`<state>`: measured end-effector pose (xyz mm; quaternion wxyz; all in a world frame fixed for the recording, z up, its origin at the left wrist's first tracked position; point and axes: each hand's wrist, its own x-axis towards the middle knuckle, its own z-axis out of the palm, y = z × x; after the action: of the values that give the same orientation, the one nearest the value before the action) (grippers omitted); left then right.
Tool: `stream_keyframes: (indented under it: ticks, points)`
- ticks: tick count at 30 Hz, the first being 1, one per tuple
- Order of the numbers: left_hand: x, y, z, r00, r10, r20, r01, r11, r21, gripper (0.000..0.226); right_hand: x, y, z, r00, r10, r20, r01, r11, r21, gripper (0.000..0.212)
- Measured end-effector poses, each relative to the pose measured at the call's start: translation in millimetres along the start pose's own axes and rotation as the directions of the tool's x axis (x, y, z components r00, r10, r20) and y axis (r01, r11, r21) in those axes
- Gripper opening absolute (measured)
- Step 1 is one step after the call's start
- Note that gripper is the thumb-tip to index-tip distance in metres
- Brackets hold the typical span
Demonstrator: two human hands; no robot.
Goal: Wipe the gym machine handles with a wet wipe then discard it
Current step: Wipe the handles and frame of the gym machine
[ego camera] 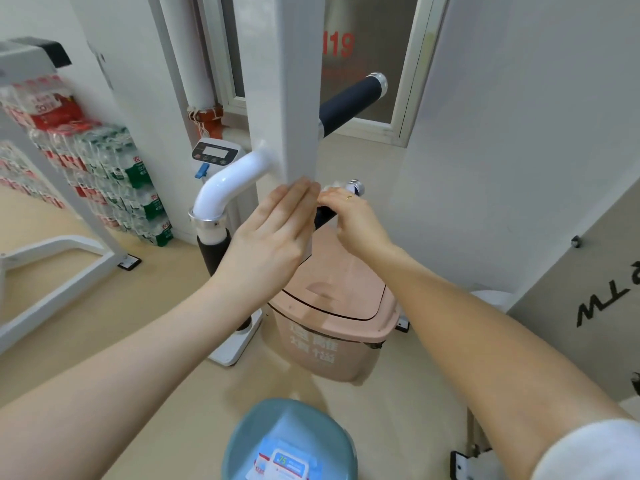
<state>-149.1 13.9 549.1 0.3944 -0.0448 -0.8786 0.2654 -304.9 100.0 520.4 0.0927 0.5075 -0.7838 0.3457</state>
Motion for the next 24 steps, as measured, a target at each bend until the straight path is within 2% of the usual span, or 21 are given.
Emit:
stream_keyframes:
  ticks: [2,4,5,8,9,12,13,14,17,19,22,24]
  points:
    - [0.5,3.4,2.0,1.000,-0.012,-0.002,0.012,1.000,0.019,0.038,-6.5,-14.8,1.5,0.987,-0.120,0.111,0.118,0.993,0.027,0.052]
    - [-1.1,7.1,3.3,0.999,-0.031,-0.017,0.031,0.999,0.022,0.038,-7.5,-6.3,-2.4,0.969,-0.195,0.149,0.188,0.980,0.059,0.058]
    - [-1.4,8.4,4.0,0.999,-0.034,-0.026,0.034,0.999,0.019,0.039,-2.7,7.4,-5.2,0.975,-0.180,0.126,0.176,0.983,0.041,0.061]
    - [-0.3,9.6,5.0,0.999,-0.036,-0.037,0.037,0.999,0.010,0.040,6.1,30.0,-12.4,0.999,0.042,-0.009,-0.042,0.999,0.006,0.060]
    - [-0.2,10.2,5.8,0.998,-0.043,-0.037,0.044,0.999,0.016,0.040,3.7,23.3,-11.4,1.000,0.029,-0.006,-0.029,0.999,0.016,0.062]
    - [-1.3,13.1,9.9,0.996,-0.072,-0.047,0.074,0.996,0.041,0.037,-12.5,4.8,-4.0,0.967,-0.226,0.115,0.215,0.971,0.102,0.068]
    - [-1.2,13.4,10.7,0.996,-0.077,-0.053,0.079,0.996,0.042,0.036,-11.1,7.1,-4.2,0.957,-0.264,0.118,0.253,0.962,0.106,0.068]
    - [-0.5,13.1,10.6,0.995,-0.077,-0.060,0.079,0.996,0.033,0.035,-5.3,13.4,-5.1,0.967,-0.239,0.090,0.232,0.969,0.089,0.065]
    - [2.7,10.4,7.1,0.994,-0.068,-0.088,0.066,0.998,-0.018,0.032,9.2,34.7,-0.6,0.994,0.028,-0.101,-0.022,0.998,0.058,0.055]
    - [3.1,10.0,5.9,0.992,-0.073,-0.099,0.071,0.997,-0.023,0.032,7.7,28.4,7.3,0.985,0.072,-0.157,-0.061,0.995,0.076,0.049]
    - [-1.4,8.9,7.9,0.993,-0.069,-0.093,0.068,0.998,-0.014,0.029,-7.3,14.3,19.8,0.972,-0.210,-0.105,0.217,0.974,0.062,0.050]
    - [-1.7,6.8,8.3,0.994,-0.060,-0.089,0.059,0.998,-0.006,0.029,-3.0,21.0,16.1,0.958,-0.256,-0.130,0.263,0.964,0.037,0.047]
